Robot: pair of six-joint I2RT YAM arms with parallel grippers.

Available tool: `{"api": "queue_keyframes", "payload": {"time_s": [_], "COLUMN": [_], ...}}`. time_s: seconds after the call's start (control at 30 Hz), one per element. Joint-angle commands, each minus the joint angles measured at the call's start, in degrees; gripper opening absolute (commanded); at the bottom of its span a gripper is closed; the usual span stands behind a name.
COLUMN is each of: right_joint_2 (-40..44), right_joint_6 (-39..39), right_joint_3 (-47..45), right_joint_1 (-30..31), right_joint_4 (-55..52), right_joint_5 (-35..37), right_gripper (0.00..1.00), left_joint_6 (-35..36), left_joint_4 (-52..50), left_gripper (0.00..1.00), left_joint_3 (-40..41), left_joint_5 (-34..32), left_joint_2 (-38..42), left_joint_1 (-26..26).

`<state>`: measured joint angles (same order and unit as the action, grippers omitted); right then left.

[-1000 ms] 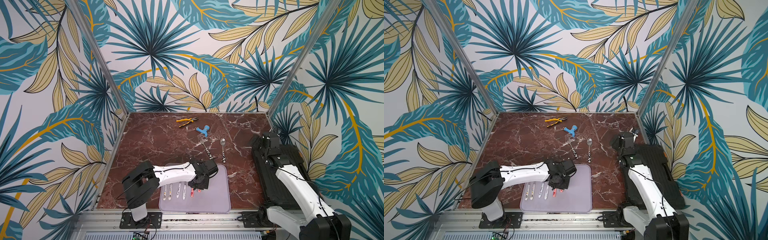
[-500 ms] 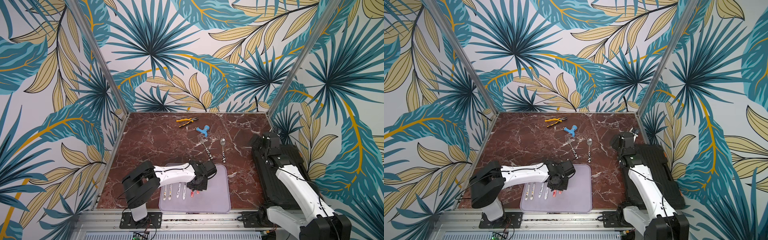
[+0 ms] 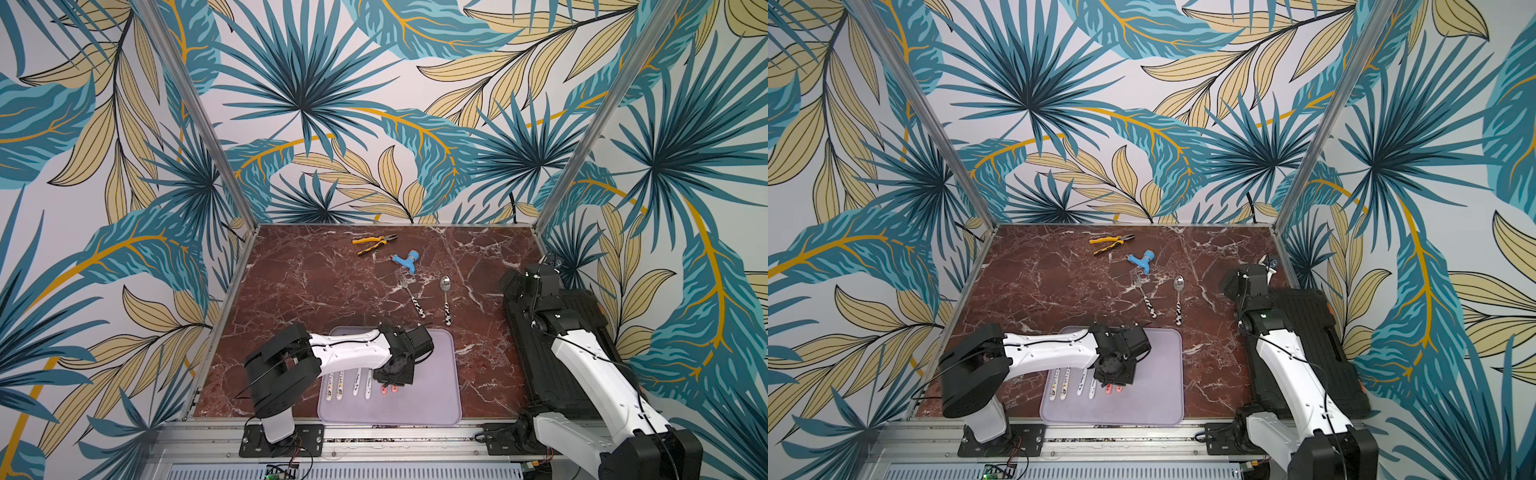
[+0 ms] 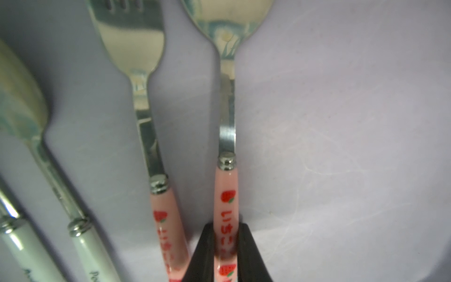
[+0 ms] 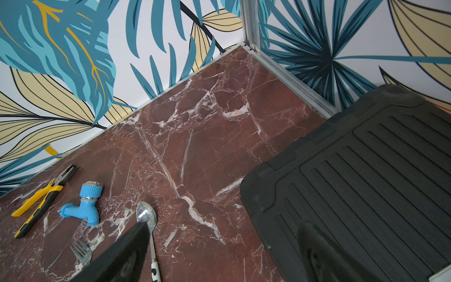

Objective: Set the spoon and fork side by side
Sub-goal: Place the spoon on the tray, then pick up the fork at the center of the board.

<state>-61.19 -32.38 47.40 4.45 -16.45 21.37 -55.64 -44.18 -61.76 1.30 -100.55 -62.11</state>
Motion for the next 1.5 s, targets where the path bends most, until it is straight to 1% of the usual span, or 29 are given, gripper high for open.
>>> {"api": "queue_keyframes", "payload": {"time_s": [0.0, 0.17, 0.33, 0.43, 0.6, 0.83, 0.97, 1.03, 1.2, 1.47], "right_joint_2": [0.67, 0.63, 0.41, 0.4, 0.28, -0.28, -0.45, -0.6, -0.71, -1.28], "right_joint_6": [-0.66, -0.64, -0.6, -0.62, -0.64, -0.75, -0.61, -0.59, -0.64, -0.64], "right_joint_3": [0.25, 0.18, 0.24, 0.29, 0.27, 0.39, 0.37, 0.4, 0.42, 0.42], "right_joint_1": [-0.03, -0.01, -0.05, -0.05, -0.03, -0.04, -0.04, -0.04, -0.05, 0.0], "right_joint_4": [-0.65, -0.69, -0.69, -0.76, -0.78, -0.78, -0.87, -0.87, -1.0, -0.95], "right_joint_5": [0.26, 0.28, 0.23, 0.28, 0.17, 0.08, 0.08, 0.08, 0.09, 0.13], "right_gripper": [1.0, 1.0, 0.99, 0.99, 0.99, 1.0, 1.0, 1.0, 0.99, 0.99], "left_joint_6": [-0.53, -0.03, 1.73, 3.04, 5.52, 10.24, 13.15, 14.72, 17.47, 19.58], "left_joint_4": [-0.42, -1.62, -5.59, -7.98, -10.03, -9.09, -9.32, -10.24, -12.02, -13.95], "left_gripper": [0.2, 0.32, 0.39, 0.4, 0.42, 0.45, 0.46, 0.46, 0.39, 0.38], "left_joint_3": [1.05, 0.16, -3.83, -6.96, -12.0, -18.36, -24.63, -28.68, -37.14, -48.19], "left_joint_5": [-0.2, -0.9, -2.66, -3.76, -4.18, -1.83, -1.16, -0.98, 1.05, 4.11], "left_joint_2": [-0.36, -0.08, 0.09, 0.38, 1.58, 1.06, -2.24, -5.12, -12.66, -23.13], "left_joint_1": [-0.26, -0.26, -0.25, 0.12, 2.14, 8.19, 11.24, 12.84, 16.39, 20.06]}}
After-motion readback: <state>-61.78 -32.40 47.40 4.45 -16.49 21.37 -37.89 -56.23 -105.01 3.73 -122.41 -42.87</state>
